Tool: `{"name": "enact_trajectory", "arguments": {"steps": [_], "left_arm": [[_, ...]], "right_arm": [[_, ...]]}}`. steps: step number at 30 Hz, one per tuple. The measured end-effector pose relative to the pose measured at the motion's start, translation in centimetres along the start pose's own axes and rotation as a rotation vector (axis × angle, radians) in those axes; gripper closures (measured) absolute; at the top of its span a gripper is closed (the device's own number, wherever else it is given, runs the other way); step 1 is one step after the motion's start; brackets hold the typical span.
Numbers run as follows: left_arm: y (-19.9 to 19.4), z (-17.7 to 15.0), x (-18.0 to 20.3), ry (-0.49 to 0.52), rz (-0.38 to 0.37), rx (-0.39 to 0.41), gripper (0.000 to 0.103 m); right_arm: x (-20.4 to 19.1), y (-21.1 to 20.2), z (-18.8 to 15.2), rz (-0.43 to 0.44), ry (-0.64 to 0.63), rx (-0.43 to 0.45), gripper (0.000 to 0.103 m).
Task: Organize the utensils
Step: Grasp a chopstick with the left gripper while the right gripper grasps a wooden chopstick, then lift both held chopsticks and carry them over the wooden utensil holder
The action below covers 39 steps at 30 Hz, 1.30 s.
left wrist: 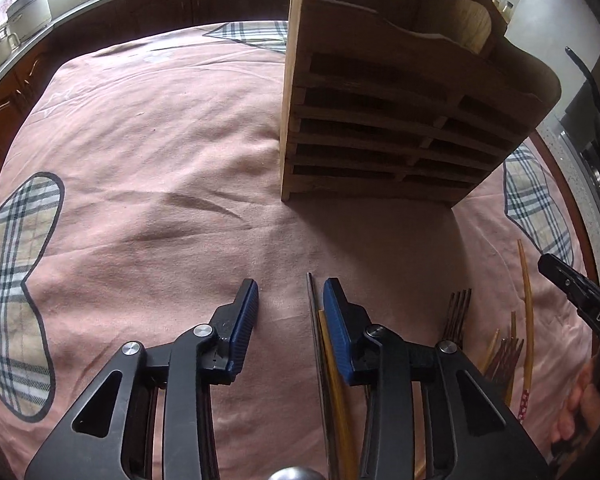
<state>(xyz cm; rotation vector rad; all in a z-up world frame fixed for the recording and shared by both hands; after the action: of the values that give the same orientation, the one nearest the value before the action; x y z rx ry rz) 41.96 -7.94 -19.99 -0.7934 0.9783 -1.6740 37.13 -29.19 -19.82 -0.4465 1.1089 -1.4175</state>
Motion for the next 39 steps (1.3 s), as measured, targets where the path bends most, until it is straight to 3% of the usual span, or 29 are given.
{"name": "enact_trajectory", "arguments": {"steps": [3,6,9,11,17,26,39], "left_arm": [[0.3,0.5,0.2,0.018,0.008,-0.002,0.074],[0.4,0.7,0.6,0.055,0.023,0.001,0.087],[0.6,0.9,1.1,0.099,0.036,0.015,0.099],[0.5,0.9,1.2,0.113,0.042,0.024,0.099],[-1.2,1.0,0.2,0.091,0.01,0.054,0.099],[-8.8,1.5,-2.4,0.028,-0.057,0.179,0.1],[-17.6,-1.6,-2.3,-0.006,-0.089,0.319,0.1]], "right_arm": [[-0.1,1.4,0.5,-0.021,-0.017,-0.024,0.077],[-0.4,3.1,0.3,-0.051,-0.044,-0.065,0.078],[-0.8,3.2,0.6,-0.087,-0.086,-0.045,0.083],[-0.9,3.3,0.6,-0.088,-0.093,-0.042,0.095],[-1.4,2.6,0.9,-0.028,-0.056,-0.046,0.097],[-3.9,-1.4,1.9,0.068,-0.051,0.012,0.098],[-7.2,-8.2,1.8,0.16,-0.094,0.097,0.098]]}}
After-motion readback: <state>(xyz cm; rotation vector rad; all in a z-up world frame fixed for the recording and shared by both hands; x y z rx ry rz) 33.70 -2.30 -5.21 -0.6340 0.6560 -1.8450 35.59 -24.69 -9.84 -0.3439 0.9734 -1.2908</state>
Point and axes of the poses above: each gripper's, at about its wrist camera, not at the fingertips, and y roughly the way its jaws point, x to its right, z to its top, the point moved 10 cm from there along y, roughly the way its jaws point, and after that the axes turned 7 degrees about y, right-handed, at the moved point
